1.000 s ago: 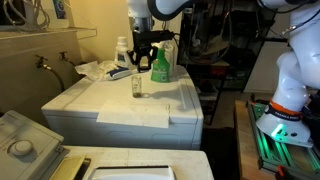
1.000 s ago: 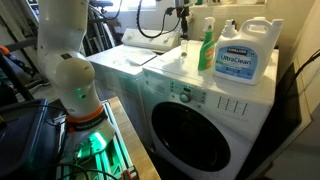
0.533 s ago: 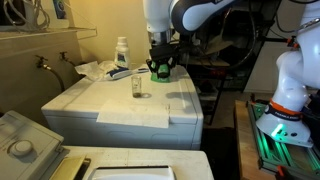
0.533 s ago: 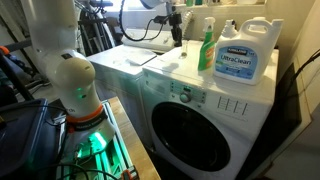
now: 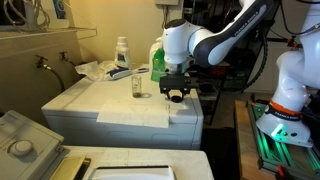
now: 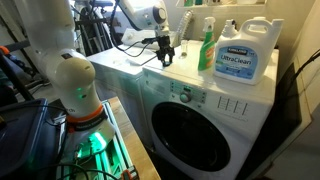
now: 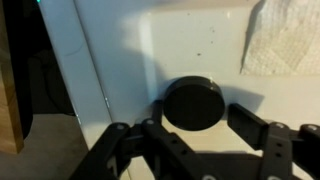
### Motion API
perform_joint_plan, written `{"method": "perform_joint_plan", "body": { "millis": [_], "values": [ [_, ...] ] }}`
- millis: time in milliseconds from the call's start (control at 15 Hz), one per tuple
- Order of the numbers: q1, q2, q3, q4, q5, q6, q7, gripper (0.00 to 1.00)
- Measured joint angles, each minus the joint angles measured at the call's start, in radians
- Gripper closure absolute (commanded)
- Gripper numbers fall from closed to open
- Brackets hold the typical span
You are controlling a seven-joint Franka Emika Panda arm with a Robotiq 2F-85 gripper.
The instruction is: Remove the lid from the bottle and put it on the washing machine
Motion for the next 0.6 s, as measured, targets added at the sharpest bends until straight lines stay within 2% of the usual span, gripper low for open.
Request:
{"method": "perform_joint_plan", "body": {
  "millis": [133,267,600],
  "values": [
    [-0.016,-0.051,-0.004,-0.035,-0.034,0.040,0.058,0.00],
    [-0.029,-0.139,-0.001,-0.041,-0.095,0.020,0.071,0.00],
    [-0.031,-0.401,0.085,-0.041,-0.069,-0.129,-0.198,0.00]
  ]
}}
